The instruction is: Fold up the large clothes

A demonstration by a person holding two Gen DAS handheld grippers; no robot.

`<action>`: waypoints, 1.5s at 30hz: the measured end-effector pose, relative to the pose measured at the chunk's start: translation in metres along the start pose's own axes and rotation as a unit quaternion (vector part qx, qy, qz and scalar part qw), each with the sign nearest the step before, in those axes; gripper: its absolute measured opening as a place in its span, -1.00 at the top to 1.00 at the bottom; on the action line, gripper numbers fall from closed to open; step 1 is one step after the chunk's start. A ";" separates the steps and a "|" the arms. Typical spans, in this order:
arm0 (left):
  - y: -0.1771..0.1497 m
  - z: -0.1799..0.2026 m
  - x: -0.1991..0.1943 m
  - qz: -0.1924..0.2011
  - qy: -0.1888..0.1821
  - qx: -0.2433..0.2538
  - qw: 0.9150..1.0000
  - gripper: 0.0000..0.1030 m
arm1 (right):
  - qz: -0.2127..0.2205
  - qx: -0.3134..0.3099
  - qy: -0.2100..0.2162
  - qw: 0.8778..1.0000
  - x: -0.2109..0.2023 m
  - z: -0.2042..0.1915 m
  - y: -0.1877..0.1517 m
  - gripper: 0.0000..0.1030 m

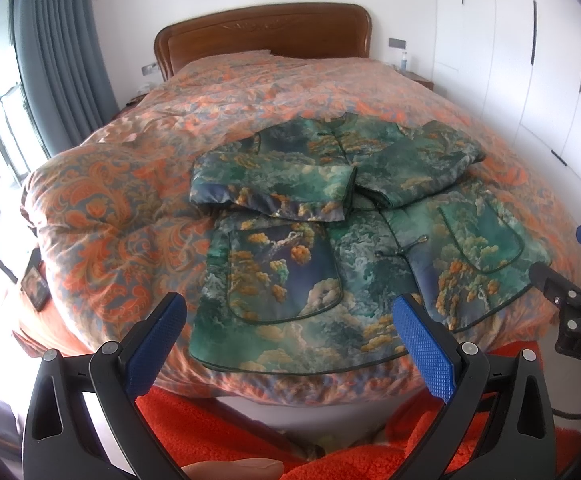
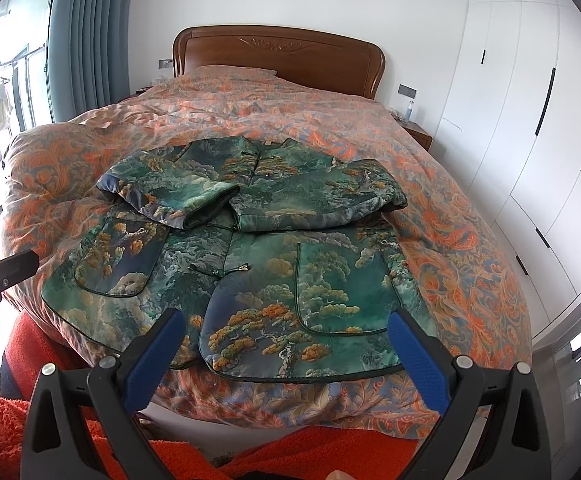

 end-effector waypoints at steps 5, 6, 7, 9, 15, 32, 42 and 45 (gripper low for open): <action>-0.001 -0.001 0.001 -0.001 0.000 0.001 1.000 -0.99 | -0.002 -0.004 0.001 1.000 0.002 -0.001 0.000 -1.00; -0.002 -0.001 0.002 -0.002 0.000 0.001 1.000 -0.99 | -0.003 -0.004 0.001 1.000 0.002 -0.002 0.000 -1.00; -0.003 -0.002 0.004 -0.003 0.000 0.002 1.000 -0.99 | -0.003 -0.005 0.001 1.000 0.003 -0.003 0.000 -1.00; -0.005 -0.002 0.007 -0.006 0.000 0.005 1.000 -0.99 | -0.006 -0.005 0.000 1.000 0.005 -0.003 0.000 -1.00; -0.003 0.001 0.012 -0.005 0.001 0.008 1.000 -0.99 | -0.011 -0.008 0.000 1.000 0.008 -0.005 0.000 -1.00; -0.002 0.000 0.022 0.003 -0.003 0.014 1.000 -0.99 | -0.019 -0.023 0.020 0.999 0.016 -0.016 -0.001 -1.00; 0.010 -0.012 0.021 0.037 0.002 -0.007 0.999 -0.99 | 0.056 -0.027 0.066 0.996 -0.001 -0.019 0.033 -1.00; 0.014 -0.016 0.024 0.037 0.012 -0.002 0.999 -0.99 | 0.071 -0.077 0.063 0.992 0.004 -0.027 0.041 -1.00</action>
Point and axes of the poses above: each gripper's, at about its wrist camera, not at the fingertips, and x roughly the way its jaws point, z to its right, y to its top, the point moved 7 cm from there along x, roughly the way its jaws point, and after that the axes turned 12 degrees about x, right-handed, at the moved point
